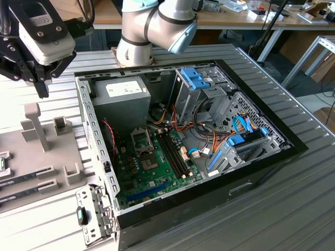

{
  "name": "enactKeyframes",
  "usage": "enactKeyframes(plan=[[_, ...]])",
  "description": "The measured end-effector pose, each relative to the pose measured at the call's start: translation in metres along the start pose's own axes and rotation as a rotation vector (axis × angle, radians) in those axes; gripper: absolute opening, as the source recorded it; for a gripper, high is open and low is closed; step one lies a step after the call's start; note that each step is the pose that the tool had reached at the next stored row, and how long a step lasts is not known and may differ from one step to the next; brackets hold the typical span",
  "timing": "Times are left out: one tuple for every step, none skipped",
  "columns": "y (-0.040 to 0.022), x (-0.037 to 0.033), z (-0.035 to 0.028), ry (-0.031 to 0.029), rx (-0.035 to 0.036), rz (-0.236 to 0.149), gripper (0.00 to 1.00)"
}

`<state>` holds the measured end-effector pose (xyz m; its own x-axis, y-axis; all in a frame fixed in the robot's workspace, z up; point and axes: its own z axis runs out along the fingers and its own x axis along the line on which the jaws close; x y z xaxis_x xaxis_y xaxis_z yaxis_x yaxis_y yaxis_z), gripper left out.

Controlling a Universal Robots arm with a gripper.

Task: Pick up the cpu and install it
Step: 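Reach for the cpu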

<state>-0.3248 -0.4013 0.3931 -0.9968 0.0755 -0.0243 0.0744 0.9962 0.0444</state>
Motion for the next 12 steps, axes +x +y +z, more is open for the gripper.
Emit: enactKeyframes(plan=[[0.0000,0.0003,0.0000,0.0001,0.0001,0.000,0.11],[-0.0001,0.0006,-0.0001,0.0001,0.0001,0.000,0.11],[-0.0001,0.0010,-0.0001,0.0001,0.0000,0.000,0.11],[-0.0001,0.0014,-0.0001,0.0000,0.0000,0.000,0.11],[-0.0001,0.0019,-0.0001,0.0001,0.0000,0.000,0.11],[-0.0002,0.0022,-0.0001,0.0000,0.0001,0.000,0.11],[-0.0002,0.0030,-0.0001,0.0000,0.0000,0.000,0.11],[-0.0003,0.0041,-0.0001,0.0000,0.0000,0.000,0.11],[-0.0004,0.0047,-0.0002,0.0001,0.0001,0.000,0.11],[-0.0004,0.0051,-0.0001,0.0000,0.0000,0.000,0.11],[-0.0004,0.0055,-0.0001,0.0000,0.0000,0.000,0.11],[-0.0005,0.0060,-0.0002,0.0001,0.0001,0.000,0.11]])
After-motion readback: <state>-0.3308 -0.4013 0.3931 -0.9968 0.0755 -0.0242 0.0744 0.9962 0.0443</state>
